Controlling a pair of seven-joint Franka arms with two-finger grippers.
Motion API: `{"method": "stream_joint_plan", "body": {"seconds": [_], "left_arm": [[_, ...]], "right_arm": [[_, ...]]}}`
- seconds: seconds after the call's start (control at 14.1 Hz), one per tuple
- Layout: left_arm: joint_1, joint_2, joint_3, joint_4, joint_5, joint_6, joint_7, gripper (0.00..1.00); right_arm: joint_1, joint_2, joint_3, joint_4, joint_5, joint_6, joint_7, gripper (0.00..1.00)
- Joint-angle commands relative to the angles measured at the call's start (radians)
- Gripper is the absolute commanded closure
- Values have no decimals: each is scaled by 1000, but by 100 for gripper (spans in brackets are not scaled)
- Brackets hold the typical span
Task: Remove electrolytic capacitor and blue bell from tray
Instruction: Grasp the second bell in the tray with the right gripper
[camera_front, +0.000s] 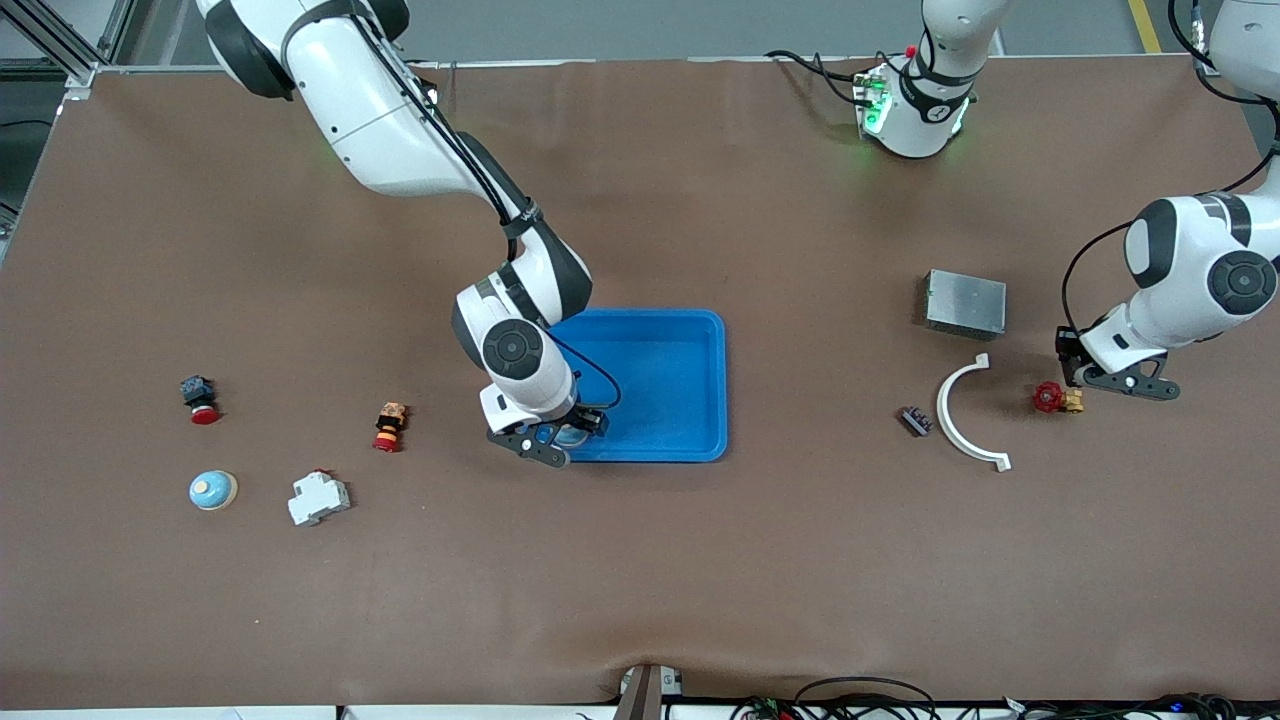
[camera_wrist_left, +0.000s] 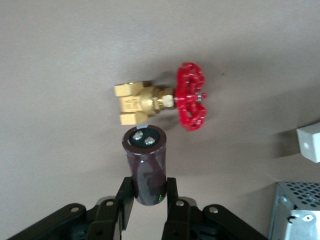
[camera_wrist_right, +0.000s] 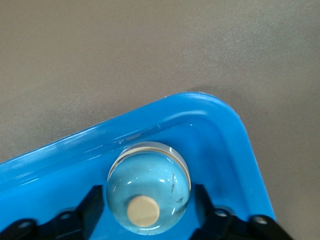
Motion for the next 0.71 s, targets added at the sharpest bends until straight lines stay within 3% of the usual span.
{"method": "stream_joint_plan", "body": {"seconds": [0.0,0.21,0.5,0.64], "left_arm": [[13,-4,-12,62,16,-70,15,100],[12,-7,-17,76,10,-106,17,100],[9,35,-40,90,8,-114,-5,100],[10,57,-40,82,5,-118,-21,100]], "right_arm": [[15,-1,-13,-1,-17,6,60,100],[13,-14,-11,8,-10,-34,67,100],[-5,-110,-7,33,2,-258,58,100],[-68,-178,-1,34,2,-362,-10,100]]}}
